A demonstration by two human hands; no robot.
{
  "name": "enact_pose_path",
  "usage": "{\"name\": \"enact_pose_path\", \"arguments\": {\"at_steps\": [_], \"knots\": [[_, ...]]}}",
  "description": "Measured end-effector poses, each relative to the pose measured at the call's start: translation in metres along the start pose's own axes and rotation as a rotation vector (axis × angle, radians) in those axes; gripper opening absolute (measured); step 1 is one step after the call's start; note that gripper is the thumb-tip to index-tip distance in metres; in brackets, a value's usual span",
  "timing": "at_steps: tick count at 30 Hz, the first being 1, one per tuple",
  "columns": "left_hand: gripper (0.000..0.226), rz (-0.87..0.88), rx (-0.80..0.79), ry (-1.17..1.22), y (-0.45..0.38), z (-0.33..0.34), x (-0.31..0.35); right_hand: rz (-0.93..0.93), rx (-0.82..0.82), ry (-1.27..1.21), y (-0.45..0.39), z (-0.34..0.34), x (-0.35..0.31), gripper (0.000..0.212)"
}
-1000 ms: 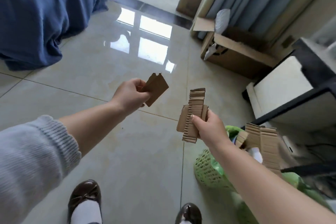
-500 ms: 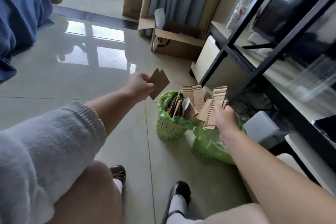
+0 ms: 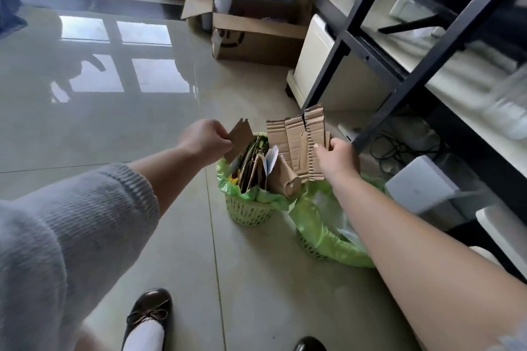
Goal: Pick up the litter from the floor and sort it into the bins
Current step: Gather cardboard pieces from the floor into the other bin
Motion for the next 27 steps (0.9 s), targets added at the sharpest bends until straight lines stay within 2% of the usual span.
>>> {"name": "enact_pose_path", "arguments": {"at_steps": [3,11,15,17,20,23,25,27], "knots": [[0.012,0.013,-0.031,-0.123,-0.021,0.008,-0.008,-0.04,-0.028,0.059,-0.02,0.023,0.001,0.01],[0.007,0.005,-0.121,-0.312,-0.057,0.04,-0.031,-0.051,-0.119,0.159,-0.06,0.069,0.001,0.015],[0.021,0.027,-0.186,-0.3,-0.062,0.06,-0.042,-0.091,-0.296,0.241,-0.066,0.094,-0.001,0.038],[0.022,0.02,-0.232,-0.256,-0.065,0.071,-0.044,-0.099,-0.314,0.246,-0.069,0.098,-0.001,0.044],[0.02,0.01,-0.235,-0.238,-0.07,0.077,-0.048,-0.128,-0.278,0.241,-0.071,0.098,-0.002,0.037],[0.021,0.006,-0.214,-0.265,-0.073,0.075,-0.051,-0.204,-0.235,0.346,-0.068,0.097,-0.008,0.026],[0.019,-0.008,-0.226,-0.276,-0.074,0.076,-0.054,-0.246,-0.253,0.421,-0.064,0.102,-0.011,0.019],[0.019,-0.007,-0.247,-0.297,-0.074,0.08,-0.056,-0.26,-0.313,0.467,-0.061,0.112,-0.011,0.024]]}}
Point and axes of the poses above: each hand's wrist, its own y-axis away from the middle knuckle, its own z-axis out of the palm, x = y × z, the point moved 6 cm from there along -y, towards the middle knuckle, and after that the axes turned 13 degrees about y, right-handed, at the moved point
